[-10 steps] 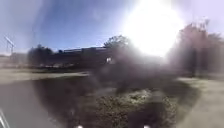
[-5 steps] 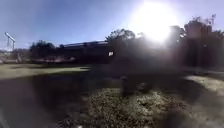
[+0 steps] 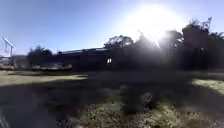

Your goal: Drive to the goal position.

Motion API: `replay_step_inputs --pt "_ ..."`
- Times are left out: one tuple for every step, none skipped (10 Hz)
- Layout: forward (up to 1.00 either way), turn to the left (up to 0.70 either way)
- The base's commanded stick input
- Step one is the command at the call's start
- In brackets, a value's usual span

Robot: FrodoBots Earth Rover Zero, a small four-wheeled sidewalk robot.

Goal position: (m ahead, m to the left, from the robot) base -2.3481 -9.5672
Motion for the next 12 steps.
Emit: replay_step_inputs --pt "1.00 0.00" --pt "1.00 -0.08" --pt "1.00 -0.17" --pt "1.00 -0.36" --pt "1.00 -0.37" --pt "1.00 -0.40" --pt "1.00 -0.40" --pt "1.00 -0.40" --pt "1.00 -0.40" --pt "1.00 -0.40" --pt "1.00 -0.40" --pt "1.00 -0.40"
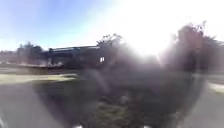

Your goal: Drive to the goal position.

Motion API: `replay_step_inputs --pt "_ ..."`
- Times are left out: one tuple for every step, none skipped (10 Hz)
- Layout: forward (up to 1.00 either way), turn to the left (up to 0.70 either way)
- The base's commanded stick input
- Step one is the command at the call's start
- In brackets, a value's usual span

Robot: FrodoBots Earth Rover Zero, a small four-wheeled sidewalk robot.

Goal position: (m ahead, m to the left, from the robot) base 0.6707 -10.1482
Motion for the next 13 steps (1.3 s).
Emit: replay_step_inputs --pt "1.00 -0.40" --pt "1.00 -0.40" --pt "1.00 -0.40" --pt "1.00 -0.40" --pt "1.00 -0.40" --pt "1.00 -0.40" --pt "1.00 -0.40" --pt "1.00 -0.40" --pt "1.00 -0.40" --pt "1.00 -0.29" --pt "1.00 -0.16" --pt "1.00 -0.03" --pt "1.00 0.00"
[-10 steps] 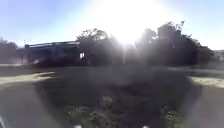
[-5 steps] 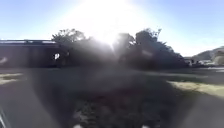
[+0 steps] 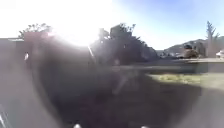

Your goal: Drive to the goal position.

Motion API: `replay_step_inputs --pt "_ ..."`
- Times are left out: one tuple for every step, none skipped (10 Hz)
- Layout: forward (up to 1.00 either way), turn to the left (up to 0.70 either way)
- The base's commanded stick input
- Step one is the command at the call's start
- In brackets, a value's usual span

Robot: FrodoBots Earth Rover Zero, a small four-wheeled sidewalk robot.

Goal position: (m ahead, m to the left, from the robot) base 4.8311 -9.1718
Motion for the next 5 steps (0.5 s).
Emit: replay_step_inputs --pt "1.00 0.00" --pt "1.00 0.00" --pt "1.00 0.00" --pt "1.00 0.00" --pt "1.00 0.00"
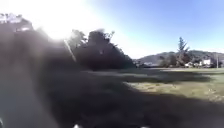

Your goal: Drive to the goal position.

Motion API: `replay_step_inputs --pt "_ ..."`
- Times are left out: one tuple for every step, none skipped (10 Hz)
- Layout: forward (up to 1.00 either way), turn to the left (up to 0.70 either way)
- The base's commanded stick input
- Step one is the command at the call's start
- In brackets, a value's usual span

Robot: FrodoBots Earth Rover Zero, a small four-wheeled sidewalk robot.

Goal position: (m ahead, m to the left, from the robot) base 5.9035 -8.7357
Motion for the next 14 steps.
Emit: replay_step_inputs --pt "1.00 0.00" --pt "1.00 0.00" --pt "1.00 -0.03" --pt "1.00 -0.11" --pt "1.00 -0.19" --pt "1.00 -0.34" --pt "1.00 -0.35" --pt "1.00 -0.40" --pt "1.00 -0.40" --pt "1.00 -0.40" --pt "1.00 -0.40" --pt "1.00 -0.40" --pt "1.00 -0.40" --pt "1.00 -0.40"
